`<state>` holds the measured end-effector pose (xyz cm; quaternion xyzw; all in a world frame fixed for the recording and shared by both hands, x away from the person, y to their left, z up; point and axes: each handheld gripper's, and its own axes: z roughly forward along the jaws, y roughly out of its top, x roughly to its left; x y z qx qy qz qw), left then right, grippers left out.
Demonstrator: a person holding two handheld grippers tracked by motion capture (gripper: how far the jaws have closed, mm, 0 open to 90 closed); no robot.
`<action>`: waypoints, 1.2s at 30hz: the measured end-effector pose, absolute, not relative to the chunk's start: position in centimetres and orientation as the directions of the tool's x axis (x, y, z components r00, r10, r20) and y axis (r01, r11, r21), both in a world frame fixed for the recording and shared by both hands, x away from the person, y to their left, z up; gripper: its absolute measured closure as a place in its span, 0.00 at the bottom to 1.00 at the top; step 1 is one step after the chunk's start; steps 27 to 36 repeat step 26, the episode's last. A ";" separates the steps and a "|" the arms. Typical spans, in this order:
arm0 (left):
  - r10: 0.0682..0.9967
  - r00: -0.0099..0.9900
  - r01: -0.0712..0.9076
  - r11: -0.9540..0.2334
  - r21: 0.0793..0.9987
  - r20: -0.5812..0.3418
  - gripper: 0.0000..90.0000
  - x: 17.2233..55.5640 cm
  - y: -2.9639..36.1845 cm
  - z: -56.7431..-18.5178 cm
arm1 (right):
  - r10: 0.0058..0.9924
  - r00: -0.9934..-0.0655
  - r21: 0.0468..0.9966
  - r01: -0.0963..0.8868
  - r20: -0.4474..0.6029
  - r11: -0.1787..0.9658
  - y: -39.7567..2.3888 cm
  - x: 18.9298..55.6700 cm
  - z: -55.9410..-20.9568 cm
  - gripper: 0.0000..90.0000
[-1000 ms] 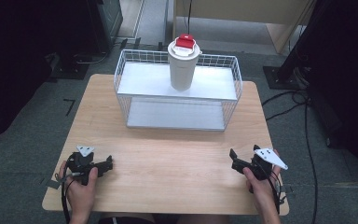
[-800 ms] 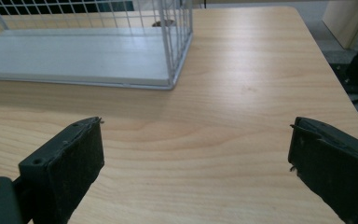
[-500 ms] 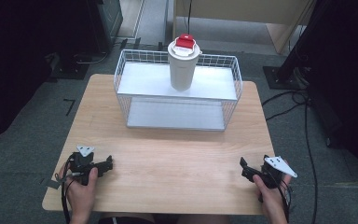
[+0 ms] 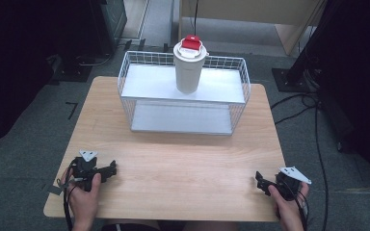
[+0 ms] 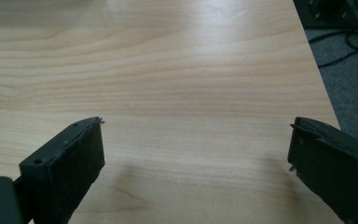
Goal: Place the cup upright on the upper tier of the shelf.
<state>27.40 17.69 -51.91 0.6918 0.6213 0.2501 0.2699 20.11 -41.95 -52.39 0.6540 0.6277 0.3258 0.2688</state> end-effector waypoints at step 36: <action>0.995 0.103 0.725 -0.083 0.684 0.011 0.00 27.4 17.7 -51.9 | 0.998 -0.048 0.715 0.699 0.031 0.011 -41.2 20.3 -52.6 0.03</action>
